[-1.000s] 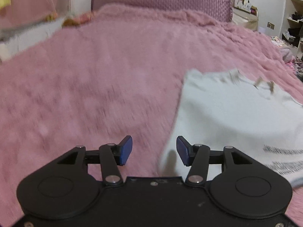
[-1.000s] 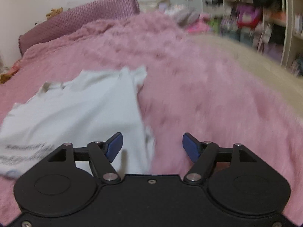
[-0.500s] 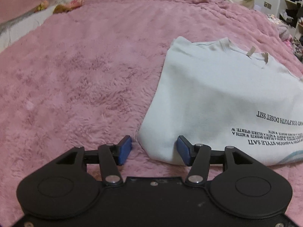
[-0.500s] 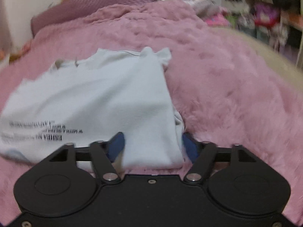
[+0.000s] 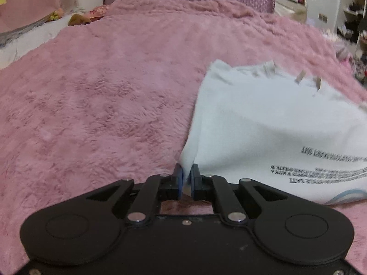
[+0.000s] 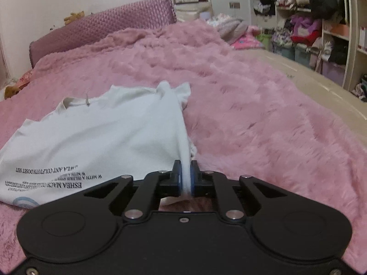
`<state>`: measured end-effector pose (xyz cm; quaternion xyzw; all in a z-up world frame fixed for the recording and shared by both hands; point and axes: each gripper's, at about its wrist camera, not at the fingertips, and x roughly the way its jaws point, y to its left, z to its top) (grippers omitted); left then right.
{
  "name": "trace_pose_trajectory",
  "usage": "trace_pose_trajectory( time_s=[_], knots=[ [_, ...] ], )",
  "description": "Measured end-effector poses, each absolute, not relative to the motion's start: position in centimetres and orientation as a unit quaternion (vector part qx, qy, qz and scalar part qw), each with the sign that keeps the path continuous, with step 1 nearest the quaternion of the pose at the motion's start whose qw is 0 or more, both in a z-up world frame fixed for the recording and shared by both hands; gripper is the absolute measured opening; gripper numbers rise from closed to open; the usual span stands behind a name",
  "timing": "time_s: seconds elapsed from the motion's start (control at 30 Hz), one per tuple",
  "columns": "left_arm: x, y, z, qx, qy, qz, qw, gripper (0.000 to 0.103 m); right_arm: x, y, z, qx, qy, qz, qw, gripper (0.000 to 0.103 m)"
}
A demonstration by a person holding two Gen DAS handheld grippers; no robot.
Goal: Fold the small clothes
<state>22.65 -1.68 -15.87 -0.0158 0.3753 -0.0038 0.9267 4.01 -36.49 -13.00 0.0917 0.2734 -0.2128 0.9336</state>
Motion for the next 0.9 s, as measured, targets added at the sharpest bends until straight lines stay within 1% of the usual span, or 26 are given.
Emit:
trace_pose_trajectory(
  time_s=[0.1,0.2,0.23,0.27,0.33,0.37,0.43,0.5,0.53,0.6,0.67,0.7,0.77,0.8,0.87,0.9],
  knots=[
    [21.8,-1.3,-15.8,-0.019,0.381,0.005,0.924,0.007,3.5,-36.3,-12.7,0.090,0.267,-0.219,0.934,0.001],
    [20.9,-1.9,-15.1,0.014,0.368,0.019,0.929,0.007,2.8,-36.0,-12.3,0.087,0.255,-0.222,0.937,0.001],
    [20.7,-2.1,-14.9,0.027,0.363,0.028,0.931,0.006,2.6,-36.0,-12.3,0.089,0.256,-0.221,0.937,0.001],
    [20.6,-2.2,-14.9,0.040,0.360,0.040,0.931,0.002,2.5,-36.0,-12.4,0.088,0.256,-0.224,0.936,0.001],
    [21.0,-1.9,-15.5,0.083,0.360,0.098,0.924,0.000,2.9,-36.4,-12.7,0.092,0.264,-0.226,0.933,0.001],
    [21.5,-1.2,-16.0,0.075,0.371,0.109,0.919,0.000,3.1,-36.7,-13.0,0.096,0.273,-0.227,0.930,0.001],
    [22.5,0.8,-16.8,0.007,0.407,0.092,0.909,0.000,3.7,-37.2,-13.7,0.104,0.304,-0.238,0.917,0.002],
    [22.7,1.5,-16.8,-0.013,0.409,0.094,0.908,0.000,3.8,-37.6,-13.8,0.110,0.313,-0.258,0.907,0.008],
    [22.7,1.3,-16.7,-0.009,0.403,0.094,0.910,0.002,3.6,-37.8,-13.8,0.113,0.310,-0.264,0.906,0.015],
    [22.4,0.6,-16.4,0.004,0.389,0.085,0.917,0.006,3.3,-37.7,-13.6,0.108,0.303,-0.272,0.907,0.024],
    [22.3,-0.3,-16.3,0.019,0.375,0.074,0.924,0.010,2.8,-37.1,-13.1,0.097,0.279,-0.264,0.918,0.024],
    [22.3,-0.8,-16.2,0.025,0.364,0.063,0.929,0.017,2.5,-36.7,-12.6,0.087,0.257,-0.254,0.929,0.024],
    [22.3,-1.6,-15.9,0.033,0.344,0.057,0.937,0.018,2.0,-35.6,-12.0,0.069,0.215,-0.207,0.952,0.024],
    [22.4,-2.2,-15.7,0.037,0.328,0.054,0.942,0.018,2.2,-35.2,-12.0,0.065,0.212,-0.187,0.957,0.024],
    [22.8,-3.0,-15.4,0.041,0.311,0.038,0.949,0.026,3.5,-34.3,-12.9,0.043,0.249,-0.168,0.953,0.024],
    [23.0,-3.5,-15.4,0.044,0.312,0.026,0.949,0.032,4.4,-34.2,-13.6,0.028,0.280,-0.173,0.944,0.024]
  ],
)
